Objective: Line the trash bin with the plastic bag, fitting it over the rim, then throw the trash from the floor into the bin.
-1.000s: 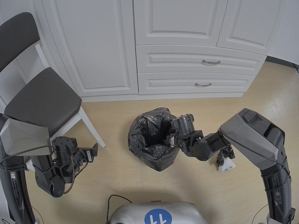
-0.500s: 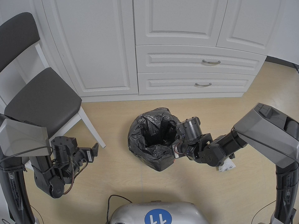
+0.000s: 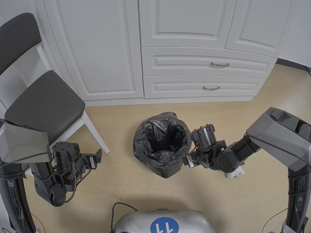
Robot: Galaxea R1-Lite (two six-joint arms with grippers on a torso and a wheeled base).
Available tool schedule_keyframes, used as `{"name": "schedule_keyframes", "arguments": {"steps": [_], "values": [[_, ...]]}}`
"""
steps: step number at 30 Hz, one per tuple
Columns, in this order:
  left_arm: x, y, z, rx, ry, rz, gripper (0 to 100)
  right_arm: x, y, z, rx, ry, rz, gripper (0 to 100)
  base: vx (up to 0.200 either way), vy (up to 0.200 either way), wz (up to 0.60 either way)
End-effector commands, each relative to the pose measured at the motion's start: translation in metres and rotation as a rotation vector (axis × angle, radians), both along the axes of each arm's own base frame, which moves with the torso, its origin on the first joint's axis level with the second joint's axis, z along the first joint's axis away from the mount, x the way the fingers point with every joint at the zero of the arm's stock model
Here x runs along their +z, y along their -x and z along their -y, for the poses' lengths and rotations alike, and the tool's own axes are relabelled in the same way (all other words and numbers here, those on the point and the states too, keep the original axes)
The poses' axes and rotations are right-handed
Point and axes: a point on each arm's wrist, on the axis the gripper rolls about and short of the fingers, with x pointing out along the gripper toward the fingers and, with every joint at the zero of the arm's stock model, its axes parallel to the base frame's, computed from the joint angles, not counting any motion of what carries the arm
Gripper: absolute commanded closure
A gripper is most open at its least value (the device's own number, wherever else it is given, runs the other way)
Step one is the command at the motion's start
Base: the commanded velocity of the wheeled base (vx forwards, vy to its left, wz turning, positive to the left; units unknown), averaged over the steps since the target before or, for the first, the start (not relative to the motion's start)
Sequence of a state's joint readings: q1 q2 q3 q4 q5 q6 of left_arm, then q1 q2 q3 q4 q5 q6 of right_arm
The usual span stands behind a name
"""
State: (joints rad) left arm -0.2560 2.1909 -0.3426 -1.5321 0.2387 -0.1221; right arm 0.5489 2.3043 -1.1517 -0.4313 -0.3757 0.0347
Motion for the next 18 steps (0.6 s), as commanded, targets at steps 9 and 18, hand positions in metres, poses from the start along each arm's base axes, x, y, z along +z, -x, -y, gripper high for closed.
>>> {"name": "schedule_keyframes", "arguments": {"steps": [9, 18], "values": [[0.001, 0.000, 0.000, 0.002, 0.001, 0.003, 0, -0.029, -0.027, 0.009, -0.057, 0.001, -0.011, 0, 0.000, 0.000, 0.00], [0.000, 0.000, -0.002, 0.009, 0.002, 0.000, 0, -0.016, -0.073, 0.024, -0.203, -0.142, 0.097, 0, 0.000, 0.000, 0.00]]}}
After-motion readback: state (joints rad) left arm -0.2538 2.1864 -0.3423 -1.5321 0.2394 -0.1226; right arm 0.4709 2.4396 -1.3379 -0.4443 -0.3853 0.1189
